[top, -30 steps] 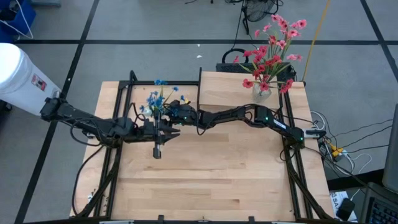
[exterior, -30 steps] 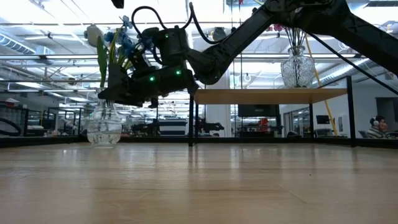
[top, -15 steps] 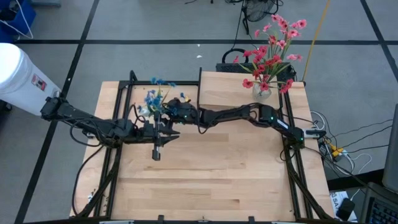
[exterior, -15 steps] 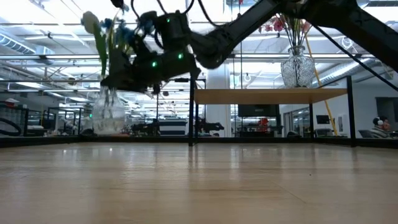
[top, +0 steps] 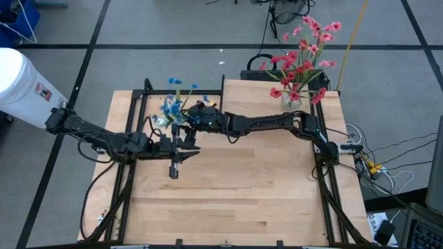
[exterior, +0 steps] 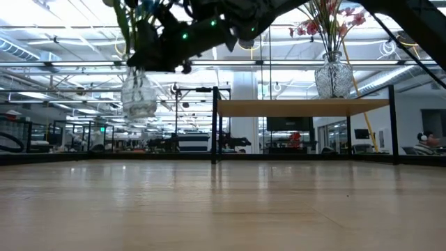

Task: Pick and place flowers into a vace then onto a shelf
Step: Put the transparent vase with flowers on the shelf

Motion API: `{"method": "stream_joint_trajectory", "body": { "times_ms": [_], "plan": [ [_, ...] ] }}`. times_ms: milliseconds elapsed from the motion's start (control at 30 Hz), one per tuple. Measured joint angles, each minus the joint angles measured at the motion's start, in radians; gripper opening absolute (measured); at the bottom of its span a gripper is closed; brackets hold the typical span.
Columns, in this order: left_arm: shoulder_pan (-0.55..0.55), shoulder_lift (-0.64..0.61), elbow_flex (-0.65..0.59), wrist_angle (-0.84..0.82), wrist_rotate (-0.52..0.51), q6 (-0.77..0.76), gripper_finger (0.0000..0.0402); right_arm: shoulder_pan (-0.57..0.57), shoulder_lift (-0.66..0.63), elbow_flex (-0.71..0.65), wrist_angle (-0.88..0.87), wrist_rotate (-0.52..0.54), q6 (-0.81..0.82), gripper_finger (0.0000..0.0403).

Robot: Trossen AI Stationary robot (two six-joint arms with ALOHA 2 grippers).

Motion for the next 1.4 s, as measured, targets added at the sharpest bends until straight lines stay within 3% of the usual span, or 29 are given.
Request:
{"method": "stream_joint_trajectory", "body": {
  "times_ms": [300,867,1100,1400],
  "plan": [
    [-0.012,0.0,0.0,0.036,0.026,0.008,0.0058,-0.004,-0.09,0.0,-0.084,0.021,-0.039,0.0148],
    [-0.179,-0.012,0.0,0.15,0.041,0.201,0.0058,-0.024,-0.213,0.0,-0.212,0.045,-0.055,0.0148],
    [-0.182,-0.012,0.0,0.133,0.036,0.201,0.0058,-0.049,-0.337,-0.082,-0.206,0.047,-0.058,0.0148],
    [-0.182,-0.011,0.0,0.13,0.009,0.198,0.0058,-0.095,-0.618,-0.349,-0.188,0.069,-0.037,0.0148]
  ]
}}
